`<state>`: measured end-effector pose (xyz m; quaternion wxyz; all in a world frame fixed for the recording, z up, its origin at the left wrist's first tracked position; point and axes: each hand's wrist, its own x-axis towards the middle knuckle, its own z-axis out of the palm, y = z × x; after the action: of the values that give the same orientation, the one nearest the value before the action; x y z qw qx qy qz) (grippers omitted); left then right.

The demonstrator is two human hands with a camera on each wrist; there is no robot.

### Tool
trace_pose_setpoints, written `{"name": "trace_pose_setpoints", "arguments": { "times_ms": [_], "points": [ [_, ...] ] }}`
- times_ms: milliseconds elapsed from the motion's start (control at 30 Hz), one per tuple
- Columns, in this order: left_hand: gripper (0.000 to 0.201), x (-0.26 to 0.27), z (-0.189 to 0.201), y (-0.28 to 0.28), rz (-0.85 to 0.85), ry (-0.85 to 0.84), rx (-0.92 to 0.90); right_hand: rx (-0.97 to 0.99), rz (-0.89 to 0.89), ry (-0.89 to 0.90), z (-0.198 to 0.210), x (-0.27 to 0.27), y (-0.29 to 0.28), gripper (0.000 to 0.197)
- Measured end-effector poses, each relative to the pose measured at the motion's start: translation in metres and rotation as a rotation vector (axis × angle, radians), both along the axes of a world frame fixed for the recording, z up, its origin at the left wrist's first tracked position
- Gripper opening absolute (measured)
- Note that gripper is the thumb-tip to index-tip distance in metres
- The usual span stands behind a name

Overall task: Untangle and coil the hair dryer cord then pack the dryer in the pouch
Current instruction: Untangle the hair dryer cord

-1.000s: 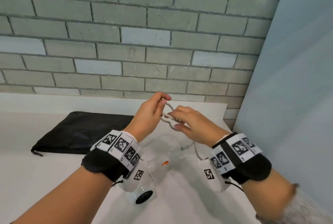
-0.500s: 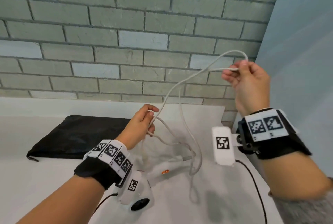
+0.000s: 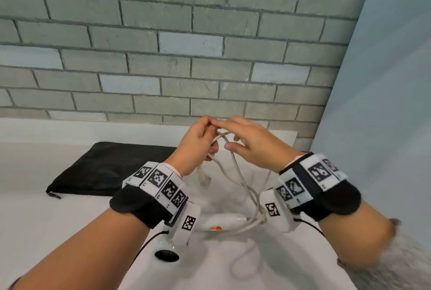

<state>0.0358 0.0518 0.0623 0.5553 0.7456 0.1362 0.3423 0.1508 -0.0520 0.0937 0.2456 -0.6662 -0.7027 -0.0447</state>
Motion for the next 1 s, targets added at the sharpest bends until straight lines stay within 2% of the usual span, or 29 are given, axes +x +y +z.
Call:
{"name": "trace_pose_setpoints", "arguments": {
  "times_ms": [67,133,233,333,500,567,667,733,800,867,933,1000],
  "points": [
    [0.018,-0.003,0.002,0.003,-0.008,-0.015,-0.008,-0.049,-0.01,0.015,-0.003,-0.004,0.006,0.053],
    [0.019,-0.007,0.003,0.007,0.017,-0.026,0.037,-0.019,-0.033,-0.029,-0.001,-0.003,0.006,0.045],
    [0.018,-0.014,0.002,0.017,0.179,0.025,0.253,0.255,-0.056,-0.069,0.01,0.005,-0.001,0.025],
    [0.02,-0.02,0.005,0.029,0.251,0.046,0.304,0.448,-0.22,-0.012,0.021,0.027,-0.013,0.019],
    [0.027,-0.03,0.017,0.035,0.239,0.0,0.281,0.6,-0.497,0.325,0.017,0.081,-0.031,0.023],
    [0.028,-0.032,0.021,0.035,0.202,-0.034,0.261,0.528,-0.582,0.315,0.011,0.096,-0.033,0.022],
    [0.03,-0.033,0.028,0.03,0.119,-0.064,0.319,0.306,-0.633,0.257,-0.01,0.101,-0.03,0.021],
    [0.031,-0.031,0.031,0.026,0.071,-0.088,0.342,0.144,-0.642,0.312,-0.026,0.098,-0.026,0.021],
    [0.031,-0.029,0.035,0.023,0.015,-0.123,0.333,-0.036,-0.627,0.298,-0.037,0.091,-0.023,0.035],
    [0.031,-0.027,0.039,0.021,-0.033,-0.163,0.279,-0.116,-0.531,0.214,-0.038,0.079,-0.019,0.045],
    [0.032,-0.023,0.045,0.02,-0.042,-0.197,0.213,-0.097,-0.345,0.329,-0.03,0.056,-0.016,0.041],
    [0.033,-0.019,0.051,0.018,-0.025,-0.22,0.171,-0.205,-0.168,0.493,-0.023,0.032,-0.013,0.034]
  ]
}}
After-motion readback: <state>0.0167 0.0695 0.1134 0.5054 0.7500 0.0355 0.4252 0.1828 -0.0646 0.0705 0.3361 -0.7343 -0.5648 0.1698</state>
